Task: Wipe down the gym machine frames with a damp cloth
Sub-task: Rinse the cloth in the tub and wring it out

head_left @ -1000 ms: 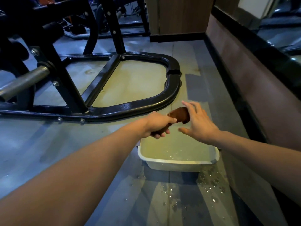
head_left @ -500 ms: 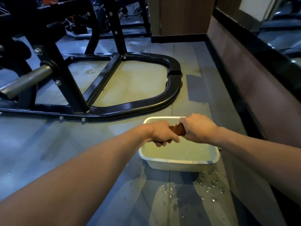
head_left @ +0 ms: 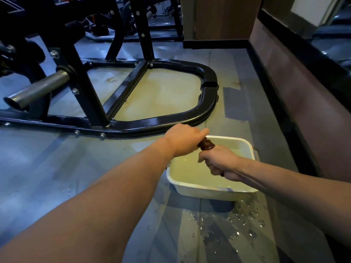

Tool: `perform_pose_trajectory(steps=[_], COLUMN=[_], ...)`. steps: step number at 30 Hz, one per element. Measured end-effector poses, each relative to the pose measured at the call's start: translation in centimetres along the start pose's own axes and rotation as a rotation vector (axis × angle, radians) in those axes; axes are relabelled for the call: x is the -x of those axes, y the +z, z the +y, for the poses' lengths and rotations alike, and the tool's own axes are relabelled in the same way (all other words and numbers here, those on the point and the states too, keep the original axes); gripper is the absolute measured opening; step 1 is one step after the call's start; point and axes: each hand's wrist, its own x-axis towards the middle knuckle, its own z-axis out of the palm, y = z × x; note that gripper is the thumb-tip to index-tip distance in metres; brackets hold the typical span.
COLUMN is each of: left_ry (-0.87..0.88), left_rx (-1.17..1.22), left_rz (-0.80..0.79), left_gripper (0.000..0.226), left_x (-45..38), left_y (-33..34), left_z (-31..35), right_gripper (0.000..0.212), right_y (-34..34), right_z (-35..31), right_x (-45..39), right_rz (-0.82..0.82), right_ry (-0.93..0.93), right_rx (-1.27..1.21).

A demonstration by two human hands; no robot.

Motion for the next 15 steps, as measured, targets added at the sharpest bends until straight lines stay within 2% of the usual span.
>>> perform_pose_trajectory(steps=[5, 7, 10, 12, 15], left_ry=[0.062, 0.062, -0.006, -0.091, -0.384], left_rx=[-0.054, -0.069, -0.074, -0.019, 0.216], left_rz=[-0.003, -0.020, 0.039, 0.026, -0.131], left_gripper=[0.029, 0.029, 0.026, 0.025, 0.017], left_x=[-0.6, -0.7, -0.9, -1.1, -1.6], left_y=[0.2, 0.4, 0.1, 0.2, 0.8], left_z=[0.4, 0.4, 0.2, 0.2, 1.3], right_gripper=[0.027, 0.026, 0.024, 0.027, 0.031], right_y=[-0.1, 0.0, -0.2, -0.8, -2.2], right_z=[0.7, 0.8, -0.1, -0.7, -1.3], right_x=[0.2, 0.2, -0.6, -1.4, -2.1], right_rz=[-0.096, -0.082, -0.041, -0.016, 0.048], right_ry=[0.099, 0.102, 0.073, 0.064, 0.032], right_rx=[-0.207, -0.192, -0.134, -0.047, 0.389])
